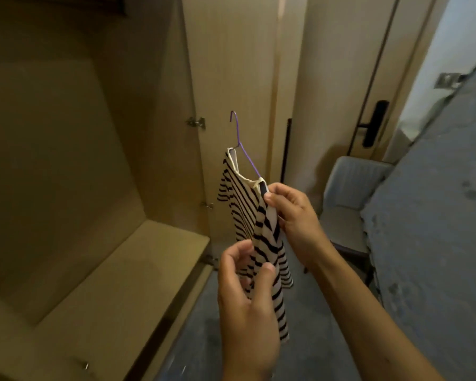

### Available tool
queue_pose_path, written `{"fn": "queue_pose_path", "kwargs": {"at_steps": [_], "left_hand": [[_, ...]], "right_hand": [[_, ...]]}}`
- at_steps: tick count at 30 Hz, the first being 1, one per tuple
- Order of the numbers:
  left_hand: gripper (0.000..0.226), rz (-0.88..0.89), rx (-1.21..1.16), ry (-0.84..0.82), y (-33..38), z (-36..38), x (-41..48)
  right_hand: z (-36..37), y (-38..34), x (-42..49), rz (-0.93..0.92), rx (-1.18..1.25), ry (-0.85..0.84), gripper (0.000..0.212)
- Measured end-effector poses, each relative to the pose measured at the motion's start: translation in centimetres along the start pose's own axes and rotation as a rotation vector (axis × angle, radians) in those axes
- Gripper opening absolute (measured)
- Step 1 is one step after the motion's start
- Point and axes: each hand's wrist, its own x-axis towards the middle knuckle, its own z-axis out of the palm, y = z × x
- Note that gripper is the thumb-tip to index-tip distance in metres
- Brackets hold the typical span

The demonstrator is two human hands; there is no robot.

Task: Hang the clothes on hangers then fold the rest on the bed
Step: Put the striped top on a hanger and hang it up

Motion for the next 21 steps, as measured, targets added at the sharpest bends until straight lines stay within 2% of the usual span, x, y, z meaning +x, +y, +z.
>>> {"fn": "queue_pose_path", "kwargs": {"at_steps": [3,9,13,16,19,21], "left_hand": [[0.028,0.001,0.016,0.052,-0.4,-0.5,1.2],[0.028,0.043,0.047,0.144,-1.3,-1.6,2.2],[0.026,-0.026,0.025,0.207,-1.6,-0.6,3.6],[0.027,-0.040,0.039,0.277,-2.1,-0.4,5.6],[0.019,-0.014,0.039,0.348,-2.3,-0.4,8.5],[0.027,0.028,0.038,0.418,-2.9,-0.2,11.3]], "right_hand": [[0.6,0.5,2.0,0.001,0.022,-0.046,0.016],[2.3,1.5,6.1,0.009,0.043,-0.101,0.019],[3.3,2.2,9.2,0.028,0.116,-0.134,0.017],[4.0,3.7,12.1,0.049,0.151,-0.185,0.020],[4.9,5.8,15.3,0.066,0.182,-0.229,0.018],[5.4,7.1,17.8,0.077,0.205,-0.276,0.018]]}}
